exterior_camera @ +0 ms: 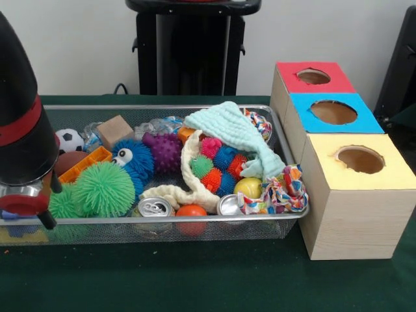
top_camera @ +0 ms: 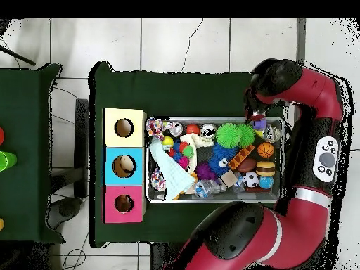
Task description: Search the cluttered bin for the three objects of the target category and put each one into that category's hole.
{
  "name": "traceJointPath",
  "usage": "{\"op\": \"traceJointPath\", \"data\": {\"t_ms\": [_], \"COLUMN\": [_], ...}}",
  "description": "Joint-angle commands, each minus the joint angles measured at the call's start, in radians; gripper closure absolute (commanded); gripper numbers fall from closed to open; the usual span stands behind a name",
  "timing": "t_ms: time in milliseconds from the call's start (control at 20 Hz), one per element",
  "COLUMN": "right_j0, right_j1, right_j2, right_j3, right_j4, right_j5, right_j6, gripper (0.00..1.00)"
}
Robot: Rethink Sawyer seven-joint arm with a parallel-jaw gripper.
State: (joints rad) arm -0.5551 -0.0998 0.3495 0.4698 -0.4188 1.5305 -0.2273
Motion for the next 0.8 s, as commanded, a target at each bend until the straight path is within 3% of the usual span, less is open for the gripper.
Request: {"op": "traceJointPath", "data": {"t_ms": [50,400,800], "right_j0": [-0.009,-0.025,-0.042], "right_j1": [0.025,0.023,-0.003], "right_j2": [0.084,0.106,0.097], "right_j3": [0.011,-0.026,0.0], "right_j4": [-0.036,-0.039,-0.04], "right_j5": [-0.011,0.077,0.082], "right_j6": [-0.243,-0.294,-0.345], "gripper": [0.0,0.0,0.0]}}
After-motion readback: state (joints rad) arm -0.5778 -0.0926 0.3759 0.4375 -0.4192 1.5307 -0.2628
